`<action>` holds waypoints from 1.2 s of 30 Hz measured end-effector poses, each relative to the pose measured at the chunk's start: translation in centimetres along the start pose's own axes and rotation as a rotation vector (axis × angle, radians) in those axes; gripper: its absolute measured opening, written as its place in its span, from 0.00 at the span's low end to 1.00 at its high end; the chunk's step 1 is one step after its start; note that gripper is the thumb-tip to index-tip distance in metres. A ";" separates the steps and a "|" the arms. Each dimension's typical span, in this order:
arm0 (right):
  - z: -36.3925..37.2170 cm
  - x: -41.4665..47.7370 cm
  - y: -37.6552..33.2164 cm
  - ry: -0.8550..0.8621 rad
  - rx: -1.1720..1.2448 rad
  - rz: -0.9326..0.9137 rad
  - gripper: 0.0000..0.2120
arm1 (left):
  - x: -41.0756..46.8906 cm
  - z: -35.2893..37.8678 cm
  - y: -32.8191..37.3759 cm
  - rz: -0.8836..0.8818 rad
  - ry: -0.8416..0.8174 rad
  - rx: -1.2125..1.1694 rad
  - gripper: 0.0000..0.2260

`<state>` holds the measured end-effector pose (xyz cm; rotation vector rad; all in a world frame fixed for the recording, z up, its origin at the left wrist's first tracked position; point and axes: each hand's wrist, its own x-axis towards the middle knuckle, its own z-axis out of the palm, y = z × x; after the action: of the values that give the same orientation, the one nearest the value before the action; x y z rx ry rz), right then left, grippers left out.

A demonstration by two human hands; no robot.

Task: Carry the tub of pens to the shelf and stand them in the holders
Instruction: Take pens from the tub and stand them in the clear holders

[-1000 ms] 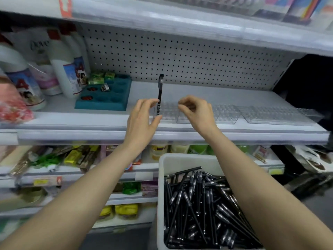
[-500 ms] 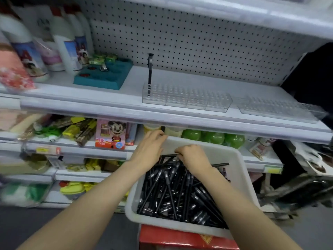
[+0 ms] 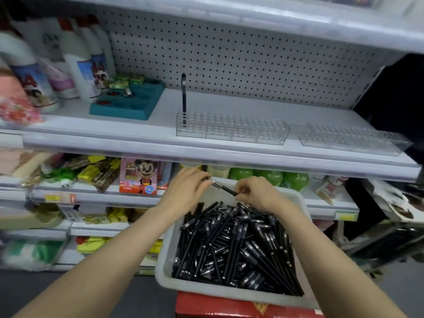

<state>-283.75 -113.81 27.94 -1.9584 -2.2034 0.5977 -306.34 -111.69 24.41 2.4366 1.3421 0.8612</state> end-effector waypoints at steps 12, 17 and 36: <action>-4.6 2.0 -6.2 0.224 0.548 -0.164 0.02 | 4.9 -6.3 1.6 -0.064 0.274 -0.271 0.08; -8.4 5.1 -9.0 0.490 0.676 -0.150 0.05 | 6.7 -9.0 -1.8 -0.120 0.412 -0.197 0.17; -8.2 14.7 -13.4 0.662 0.470 -0.105 0.07 | 11.1 -8.7 -6.6 -0.139 0.145 -0.178 0.25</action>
<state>-295.39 -98.82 38.08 -1.4983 -1.5706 0.3366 -311.57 -99.48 32.61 2.1559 1.3986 1.0885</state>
